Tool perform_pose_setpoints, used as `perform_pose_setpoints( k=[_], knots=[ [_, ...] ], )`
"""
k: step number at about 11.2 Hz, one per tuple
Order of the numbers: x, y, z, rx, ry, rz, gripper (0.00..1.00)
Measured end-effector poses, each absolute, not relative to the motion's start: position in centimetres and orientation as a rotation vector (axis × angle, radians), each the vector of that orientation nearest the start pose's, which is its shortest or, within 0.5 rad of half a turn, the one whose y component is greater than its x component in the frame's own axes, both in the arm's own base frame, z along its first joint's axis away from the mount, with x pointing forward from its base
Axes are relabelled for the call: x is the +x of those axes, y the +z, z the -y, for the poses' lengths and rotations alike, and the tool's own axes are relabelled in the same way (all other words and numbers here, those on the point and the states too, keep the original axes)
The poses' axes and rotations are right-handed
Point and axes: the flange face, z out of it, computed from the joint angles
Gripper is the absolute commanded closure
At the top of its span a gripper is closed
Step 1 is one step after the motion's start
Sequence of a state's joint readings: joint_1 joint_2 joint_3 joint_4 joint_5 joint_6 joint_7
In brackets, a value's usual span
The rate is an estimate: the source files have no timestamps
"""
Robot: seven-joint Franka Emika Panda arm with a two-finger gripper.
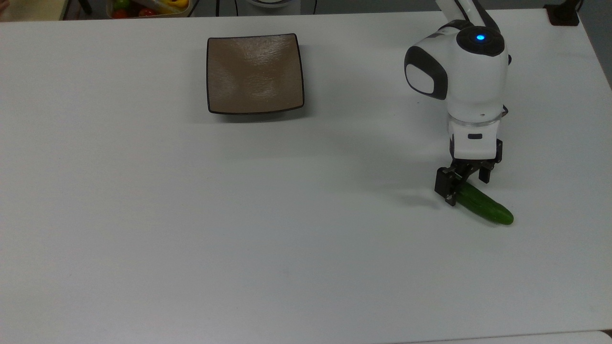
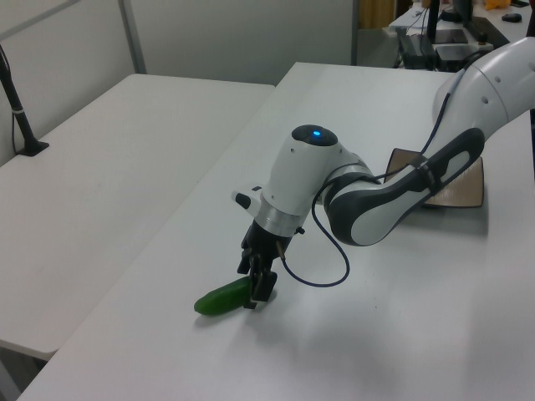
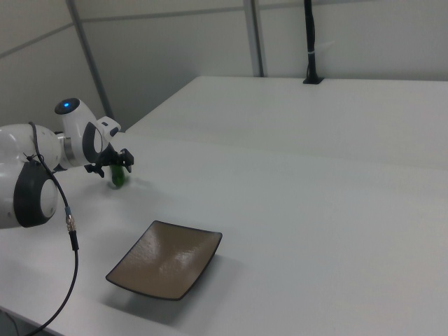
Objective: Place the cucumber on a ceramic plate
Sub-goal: 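Close the gripper around the middle of the green cucumber, then lift the cucumber and carry it over the square ceramic plate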
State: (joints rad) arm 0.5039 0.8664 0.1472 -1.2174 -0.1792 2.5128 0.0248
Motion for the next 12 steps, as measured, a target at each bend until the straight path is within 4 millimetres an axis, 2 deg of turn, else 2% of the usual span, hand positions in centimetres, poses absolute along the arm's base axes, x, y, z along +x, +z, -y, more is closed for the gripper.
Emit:
perform_pose_setpoints(
  k=[1, 2, 4, 5, 8, 9, 10, 11, 12],
  knots=[
    [65.3, 30.1, -45.2, -2.8, -0.647, 0.988, 0.36],
    [65.3, 29.9, -45.3, -2.801, -0.65, 0.997, 0.48],
    [65.2, 29.9, -45.5, -2.801, -0.649, 1.0, 0.82],
    [65.2, 29.9, -45.5, -2.801, -0.649, 0.999, 0.87],
    [65.2, 29.9, -45.5, -2.801, -0.651, 0.998, 0.92],
    [65.2, 29.9, -45.5, -2.801, -0.651, 0.998, 0.98],
    [65.3, 30.3, -45.5, -2.799, -0.657, 0.996, 1.0],
    [65.3, 31.4, -45.3, -2.797, -0.674, 0.985, 1.0],
    [65.4, 33.3, -44.9, -2.792, -0.705, 0.968, 1.0]
  ],
)
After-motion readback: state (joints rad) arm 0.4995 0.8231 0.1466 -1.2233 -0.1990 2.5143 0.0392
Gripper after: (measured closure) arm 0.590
